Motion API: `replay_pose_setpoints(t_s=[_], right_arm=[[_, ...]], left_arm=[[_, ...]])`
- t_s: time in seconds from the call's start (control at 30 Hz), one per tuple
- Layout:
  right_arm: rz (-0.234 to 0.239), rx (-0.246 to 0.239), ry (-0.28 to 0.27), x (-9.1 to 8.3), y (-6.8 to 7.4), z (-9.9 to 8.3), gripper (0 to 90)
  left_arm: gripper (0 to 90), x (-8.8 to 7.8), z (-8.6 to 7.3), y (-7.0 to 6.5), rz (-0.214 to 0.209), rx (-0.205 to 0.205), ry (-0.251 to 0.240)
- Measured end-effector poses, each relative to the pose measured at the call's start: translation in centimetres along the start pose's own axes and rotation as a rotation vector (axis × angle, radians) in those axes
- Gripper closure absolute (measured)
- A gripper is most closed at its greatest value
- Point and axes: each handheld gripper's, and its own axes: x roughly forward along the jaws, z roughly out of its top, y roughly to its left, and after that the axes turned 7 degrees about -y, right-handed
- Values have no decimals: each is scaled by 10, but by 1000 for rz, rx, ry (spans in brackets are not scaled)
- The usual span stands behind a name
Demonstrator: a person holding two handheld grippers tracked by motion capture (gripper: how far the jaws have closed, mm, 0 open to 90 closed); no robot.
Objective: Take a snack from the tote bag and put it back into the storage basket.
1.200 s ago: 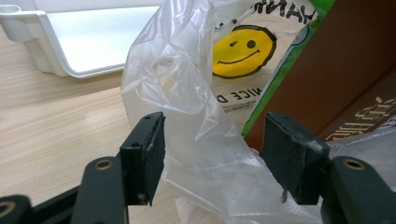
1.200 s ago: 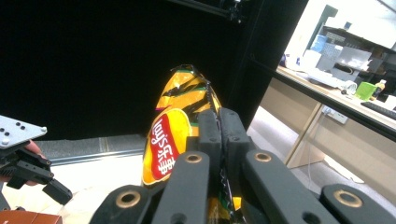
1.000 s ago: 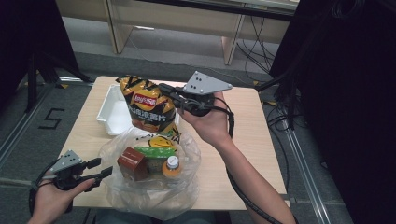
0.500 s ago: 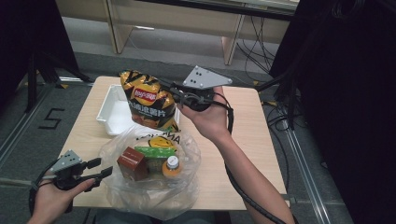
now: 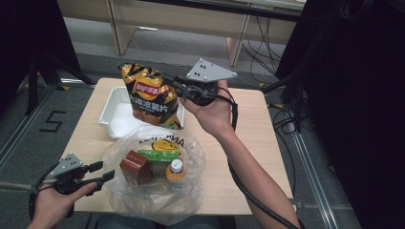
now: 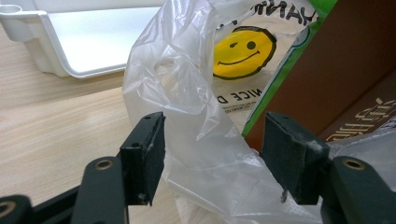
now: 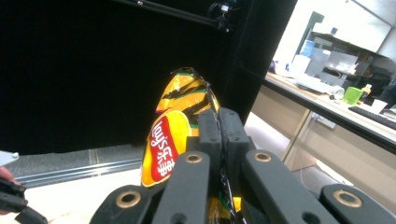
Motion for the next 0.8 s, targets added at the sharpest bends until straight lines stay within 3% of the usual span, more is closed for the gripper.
replay_pose_setpoints(t_s=[0.17, 0.23, 0.3, 0.8], right_arm=[[-9, -25, -7, 5, -5, 3, 900], [-12, 3, 1, 8, -7, 4, 900], [-15, -21, -6, 9, -10, 5, 900], [-52, 28, 43, 45, -30, -9, 900]], left_arm=[[390, -1, 0, 1, -1, 3, 2], [390, 0, 0, 0, -2, -3, -4], [391, -1, 0, 1, -2, 2, 0], [391, -3, 1, 3, 1, -4, -8]])
